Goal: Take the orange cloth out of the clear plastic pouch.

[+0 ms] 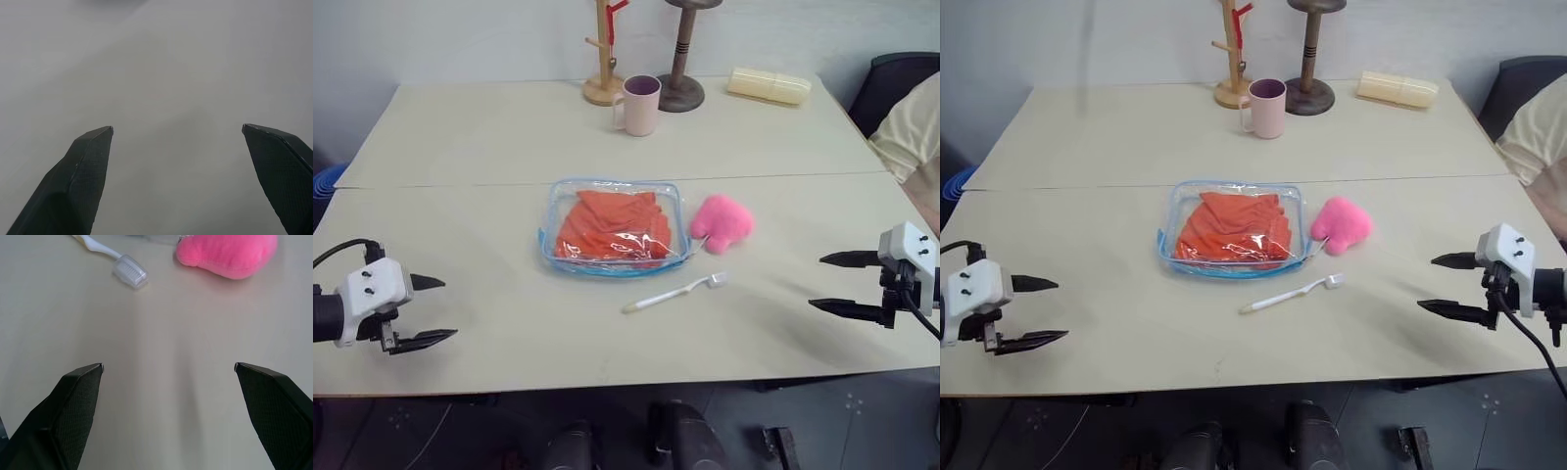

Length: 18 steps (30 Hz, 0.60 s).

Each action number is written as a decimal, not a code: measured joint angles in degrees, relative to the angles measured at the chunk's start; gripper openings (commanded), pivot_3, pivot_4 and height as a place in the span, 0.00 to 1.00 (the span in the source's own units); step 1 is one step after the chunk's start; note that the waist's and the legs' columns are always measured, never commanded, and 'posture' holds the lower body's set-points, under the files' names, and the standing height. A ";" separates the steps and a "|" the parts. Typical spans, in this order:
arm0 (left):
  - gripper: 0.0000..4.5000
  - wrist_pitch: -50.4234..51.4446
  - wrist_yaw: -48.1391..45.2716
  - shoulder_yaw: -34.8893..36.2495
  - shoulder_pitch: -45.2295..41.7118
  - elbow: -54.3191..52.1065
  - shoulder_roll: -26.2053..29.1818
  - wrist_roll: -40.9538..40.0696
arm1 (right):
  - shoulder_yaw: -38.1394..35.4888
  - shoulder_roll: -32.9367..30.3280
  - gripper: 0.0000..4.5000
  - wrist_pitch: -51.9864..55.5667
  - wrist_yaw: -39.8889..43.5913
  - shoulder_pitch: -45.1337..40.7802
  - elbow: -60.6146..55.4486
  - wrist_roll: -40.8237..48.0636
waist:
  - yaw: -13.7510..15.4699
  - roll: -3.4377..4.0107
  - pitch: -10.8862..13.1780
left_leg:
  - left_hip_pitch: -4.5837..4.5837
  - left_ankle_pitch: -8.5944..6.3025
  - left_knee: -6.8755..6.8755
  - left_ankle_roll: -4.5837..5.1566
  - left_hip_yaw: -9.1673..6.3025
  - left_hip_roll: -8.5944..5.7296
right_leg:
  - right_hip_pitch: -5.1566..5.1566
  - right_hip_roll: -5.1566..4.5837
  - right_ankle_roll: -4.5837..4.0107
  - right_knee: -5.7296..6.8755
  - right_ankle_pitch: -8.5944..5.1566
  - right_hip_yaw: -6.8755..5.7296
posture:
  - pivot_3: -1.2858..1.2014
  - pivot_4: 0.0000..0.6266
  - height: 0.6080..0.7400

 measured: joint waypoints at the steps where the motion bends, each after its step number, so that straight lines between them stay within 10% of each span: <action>1: 0.99 -0.04 -0.05 -0.02 0.02 0.01 0.00 0.00 | 0.00 0.00 1.00 0.00 0.02 0.20 0.00 0.01 | 0.00 0.00 0.00 | 0.00 0.00 0.00 0.00 0.01 0.00 | 0.00 0.00 0.00 0.01 0.00 0.00 | 0.52 0.24 1.00; 18: 0.99 2.47 1.70 -2.23 -1.51 -1.08 -1.87 -1.12 | -0.06 0.01 1.00 -1.69 -2.39 1.16 -0.29 -1.22 | 0.06 0.00 0.00 | 0.00 0.00 0.00 0.00 0.02 0.00 | -0.01 0.00 0.00 0.01 0.00 0.02 | 0.52 0.24 1.00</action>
